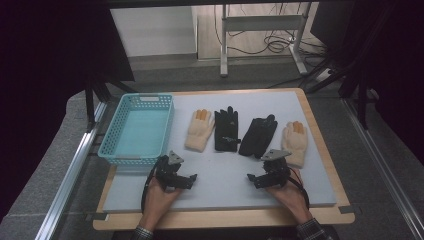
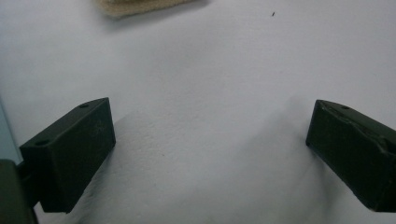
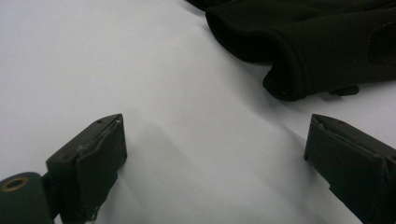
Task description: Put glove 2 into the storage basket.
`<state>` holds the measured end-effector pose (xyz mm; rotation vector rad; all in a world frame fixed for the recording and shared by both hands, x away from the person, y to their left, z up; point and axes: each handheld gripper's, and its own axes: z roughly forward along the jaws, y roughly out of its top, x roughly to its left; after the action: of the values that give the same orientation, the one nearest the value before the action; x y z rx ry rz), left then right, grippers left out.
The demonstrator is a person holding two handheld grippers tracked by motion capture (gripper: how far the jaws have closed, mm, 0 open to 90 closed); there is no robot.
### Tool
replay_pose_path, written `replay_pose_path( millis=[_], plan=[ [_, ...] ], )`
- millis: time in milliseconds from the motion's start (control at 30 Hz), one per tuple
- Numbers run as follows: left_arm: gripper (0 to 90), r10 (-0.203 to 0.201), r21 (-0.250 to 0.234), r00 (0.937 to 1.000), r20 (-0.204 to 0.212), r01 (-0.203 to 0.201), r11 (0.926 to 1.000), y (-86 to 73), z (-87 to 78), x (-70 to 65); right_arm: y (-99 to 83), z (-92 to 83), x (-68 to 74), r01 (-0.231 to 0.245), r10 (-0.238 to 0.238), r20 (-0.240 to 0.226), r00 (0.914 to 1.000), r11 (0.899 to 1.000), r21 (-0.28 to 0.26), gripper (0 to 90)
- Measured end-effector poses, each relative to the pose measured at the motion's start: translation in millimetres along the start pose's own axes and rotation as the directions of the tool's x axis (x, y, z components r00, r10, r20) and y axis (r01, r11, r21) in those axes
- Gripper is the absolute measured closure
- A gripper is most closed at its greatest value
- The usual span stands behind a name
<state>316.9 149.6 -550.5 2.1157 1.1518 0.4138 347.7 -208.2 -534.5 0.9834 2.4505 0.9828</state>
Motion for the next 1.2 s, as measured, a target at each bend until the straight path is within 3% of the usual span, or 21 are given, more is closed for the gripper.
replay_pose_path(
  millis=[567,833,1200],
  plan=[
    [1.9,0.0,-0.001,1.0,-0.001,0.0,1.0,-0.1,0.0,-0.1,11.2,-14.3,-12.7,-0.059,0.059,-0.009,0.9982,0.998,-0.025,15.2],
    [1.9,0.0,-0.001,1.0,-0.001,0.0,1.0,-0.1,-0.1,-0.1,29.7,-23.2,-28.6,-0.077,0.078,0.01,0.9969,0.996,-0.048,21.0],
    [2.0,0.0,-0.001,1.0,-0.001,0.0,1.0,-0.1,-0.2,-0.1,53.9,-17.8,-57.6,-0.116,0.118,0.047,0.9919,0.992,-0.055,31.4]
  ],
)
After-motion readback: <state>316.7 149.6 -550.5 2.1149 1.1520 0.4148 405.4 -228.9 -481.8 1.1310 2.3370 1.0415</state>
